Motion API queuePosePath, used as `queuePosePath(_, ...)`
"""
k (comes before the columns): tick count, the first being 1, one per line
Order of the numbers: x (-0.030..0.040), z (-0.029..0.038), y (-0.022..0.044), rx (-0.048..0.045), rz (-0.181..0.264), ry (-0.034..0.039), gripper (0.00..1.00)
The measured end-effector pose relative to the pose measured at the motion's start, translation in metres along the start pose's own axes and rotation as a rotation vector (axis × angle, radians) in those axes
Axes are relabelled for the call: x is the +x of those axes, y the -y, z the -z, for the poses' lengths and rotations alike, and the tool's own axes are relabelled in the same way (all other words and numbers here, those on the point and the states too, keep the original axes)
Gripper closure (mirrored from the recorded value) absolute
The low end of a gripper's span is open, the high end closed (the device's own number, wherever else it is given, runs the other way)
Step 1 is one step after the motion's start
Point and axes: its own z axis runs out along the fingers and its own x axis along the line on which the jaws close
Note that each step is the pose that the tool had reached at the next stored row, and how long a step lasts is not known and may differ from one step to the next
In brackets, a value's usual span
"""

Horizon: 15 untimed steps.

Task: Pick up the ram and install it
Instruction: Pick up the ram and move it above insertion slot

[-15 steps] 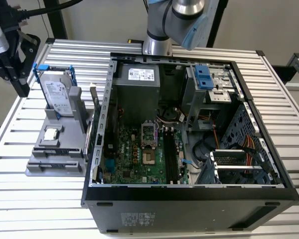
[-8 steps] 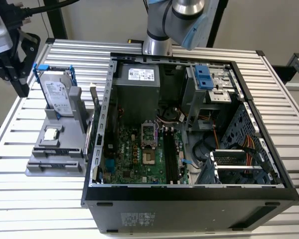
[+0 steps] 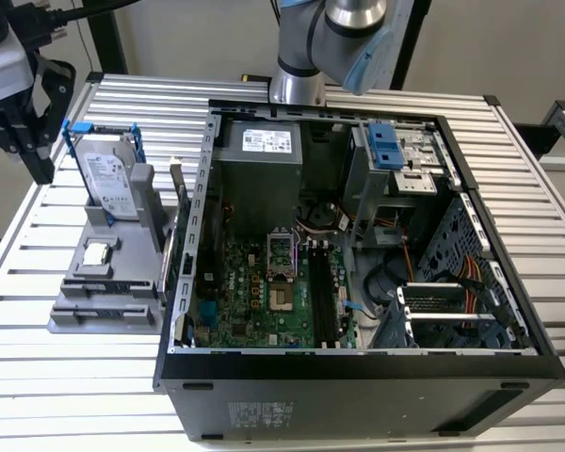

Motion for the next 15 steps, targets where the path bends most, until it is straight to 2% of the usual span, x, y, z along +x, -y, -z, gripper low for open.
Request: queuePosePath(15, 0.0, 0.0, 0.0, 0.0, 0.131, -0.0053, 1.0)
